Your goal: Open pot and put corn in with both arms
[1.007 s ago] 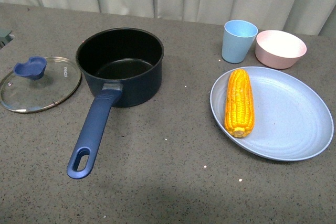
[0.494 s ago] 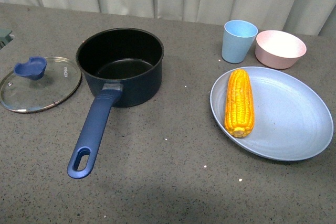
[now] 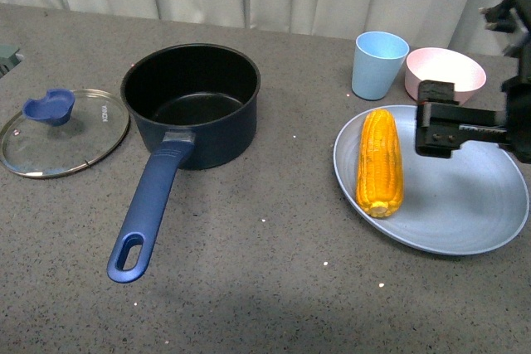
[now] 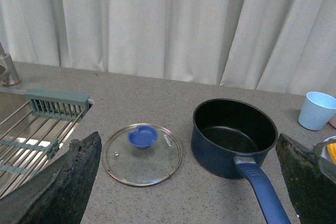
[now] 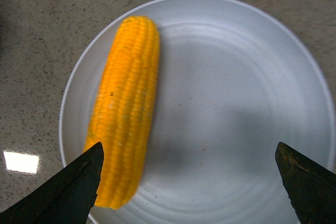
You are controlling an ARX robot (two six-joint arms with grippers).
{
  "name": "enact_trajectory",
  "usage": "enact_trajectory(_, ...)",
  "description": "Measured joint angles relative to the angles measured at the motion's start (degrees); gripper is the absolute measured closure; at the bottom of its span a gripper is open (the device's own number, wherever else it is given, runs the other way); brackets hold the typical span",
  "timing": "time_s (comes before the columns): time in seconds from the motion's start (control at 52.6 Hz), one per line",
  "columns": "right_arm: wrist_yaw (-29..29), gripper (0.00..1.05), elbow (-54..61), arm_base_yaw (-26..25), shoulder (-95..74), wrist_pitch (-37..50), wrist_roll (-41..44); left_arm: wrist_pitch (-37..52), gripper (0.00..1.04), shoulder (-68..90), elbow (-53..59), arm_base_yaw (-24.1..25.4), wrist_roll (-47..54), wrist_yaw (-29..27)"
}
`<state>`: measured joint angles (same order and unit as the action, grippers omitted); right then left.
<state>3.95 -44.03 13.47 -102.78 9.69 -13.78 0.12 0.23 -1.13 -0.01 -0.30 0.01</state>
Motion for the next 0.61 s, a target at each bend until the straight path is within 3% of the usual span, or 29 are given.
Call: enact_trajectory(0.608, -1.1, 0.09, -14.9, 4.7, -16.5, -7.8, -6.8, 0.0, 0.06, 0.0, 0.0, 0.0, 0.0, 0.0)
